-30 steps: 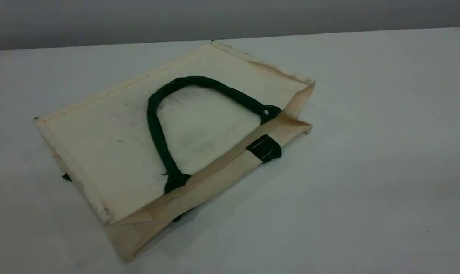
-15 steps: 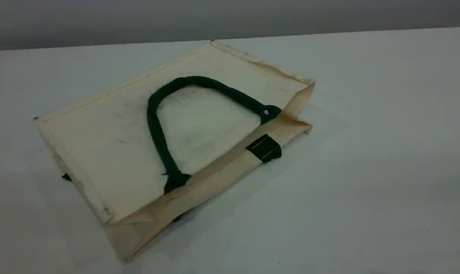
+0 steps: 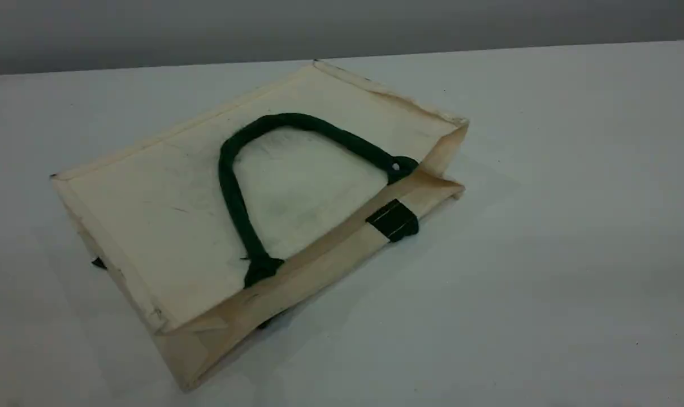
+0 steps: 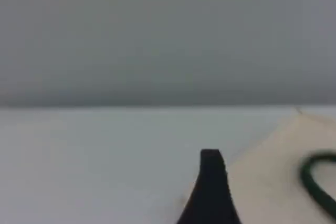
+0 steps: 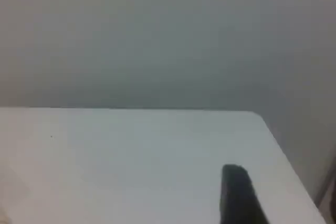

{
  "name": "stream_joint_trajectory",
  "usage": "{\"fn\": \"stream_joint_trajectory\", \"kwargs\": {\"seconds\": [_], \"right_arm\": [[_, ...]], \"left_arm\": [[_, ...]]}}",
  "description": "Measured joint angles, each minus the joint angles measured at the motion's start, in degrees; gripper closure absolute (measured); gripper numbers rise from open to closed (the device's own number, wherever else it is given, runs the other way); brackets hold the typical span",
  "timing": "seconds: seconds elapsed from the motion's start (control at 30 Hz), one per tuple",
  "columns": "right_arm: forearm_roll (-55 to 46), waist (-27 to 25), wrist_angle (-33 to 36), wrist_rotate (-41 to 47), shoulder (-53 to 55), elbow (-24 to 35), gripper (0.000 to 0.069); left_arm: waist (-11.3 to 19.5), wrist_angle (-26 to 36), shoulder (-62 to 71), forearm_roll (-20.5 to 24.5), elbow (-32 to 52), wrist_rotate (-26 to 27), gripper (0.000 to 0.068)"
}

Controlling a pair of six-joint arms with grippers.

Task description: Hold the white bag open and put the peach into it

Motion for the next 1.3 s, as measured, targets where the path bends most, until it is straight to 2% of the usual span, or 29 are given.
{"fn": "stream_joint_trajectory", "kwargs": {"seconds": [0.13, 0.5, 0.7, 0.8, 0.87, 0.93, 1.0, 1.2, 1.3], "right_arm": [[0.0, 0.0, 0.0, 0.1, 0.0, 0.0, 0.0358], [0.0, 0.0, 0.0, 0.0, 0.0, 0.0, 0.0358], [0.0, 0.1, 0.0, 0.0, 0.0, 0.0, 0.0358], [0.0, 0.1, 0.0, 0.0, 0.0, 0.0, 0.0358], [0.0, 0.1, 0.0, 0.0, 0.0, 0.0, 0.0358], [0.0, 0.1, 0.0, 0.0, 0.0, 0.0, 0.0358], [0.0, 0.1, 0.0, 0.0, 0.0, 0.0, 0.0358], [0.0, 0.1, 0.0, 0.0, 0.0, 0.0, 0.0359], [0.0, 0.1, 0.0, 0.0, 0.0, 0.0, 0.0359]], "left_arm": [[0.0, -2.9, 0.0, -0.3, 0.0, 0.0, 0.0162], [0.0, -3.4, 0.0, -0.6, 0.0, 0.0, 0.0162], [-0.2, -3.5, 0.0, -5.6, 0.0, 0.0, 0.0162], [-0.2, -3.9, 0.0, -4.5, 0.0, -1.0, 0.0162], [-0.2, -3.8, 0.0, -1.5, 0.0, -3.4, 0.0162], [-0.2, -3.8, 0.0, 3.6, 0.0, -7.3, 0.0162], [-0.2, -3.6, 0.0, 10.0, 0.0, -13.5, 0.0162], [-0.2, -2.5, 0.0, 34.9, 0.0, -35.4, 0.0162], [-0.2, -0.1, 0.0, 42.5, 0.0, -42.2, 0.0162]]}}
